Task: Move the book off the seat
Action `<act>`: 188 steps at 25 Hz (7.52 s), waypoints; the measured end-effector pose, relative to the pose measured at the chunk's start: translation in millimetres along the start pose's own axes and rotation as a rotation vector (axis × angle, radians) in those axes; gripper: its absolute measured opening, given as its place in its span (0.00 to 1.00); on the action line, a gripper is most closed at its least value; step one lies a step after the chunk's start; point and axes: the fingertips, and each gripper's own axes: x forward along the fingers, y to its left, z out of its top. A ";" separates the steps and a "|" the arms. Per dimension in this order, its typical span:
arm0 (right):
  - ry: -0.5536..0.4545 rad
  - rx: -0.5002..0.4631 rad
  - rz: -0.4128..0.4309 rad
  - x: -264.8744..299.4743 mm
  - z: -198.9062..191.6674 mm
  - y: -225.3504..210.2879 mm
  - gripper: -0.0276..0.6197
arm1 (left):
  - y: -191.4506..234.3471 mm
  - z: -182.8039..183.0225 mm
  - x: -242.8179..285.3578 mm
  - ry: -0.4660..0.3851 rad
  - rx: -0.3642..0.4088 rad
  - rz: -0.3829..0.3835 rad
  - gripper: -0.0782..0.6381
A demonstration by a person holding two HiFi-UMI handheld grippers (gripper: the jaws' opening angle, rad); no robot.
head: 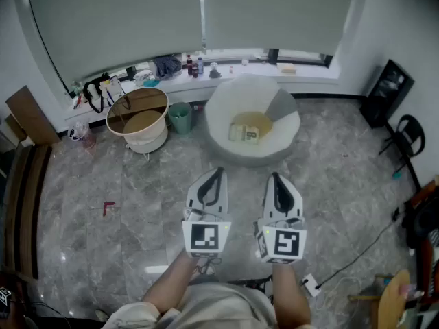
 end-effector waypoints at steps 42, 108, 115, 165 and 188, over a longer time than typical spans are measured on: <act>0.072 0.001 0.000 179.2 -77.6 -71.5 0.05 | 10.5 -55.2 200.4 0.003 -0.009 -0.028 0.11; 0.210 0.126 -0.298 658.6 -272.5 -311.5 0.05 | 64.7 -221.3 781.0 0.103 0.024 -0.367 0.11; 0.245 0.185 -0.406 660.0 -298.5 -363.1 0.05 | 23.3 -242.0 823.1 0.158 0.022 -0.468 0.11; 0.714 0.815 -1.241 601.4 -842.7 -230.4 0.06 | -2.6 -822.3 799.5 0.781 0.312 -1.215 0.12; 0.674 1.230 -1.275 592.6 -994.9 -166.4 0.30 | 3.7 -988.2 778.7 1.071 0.512 -1.361 0.45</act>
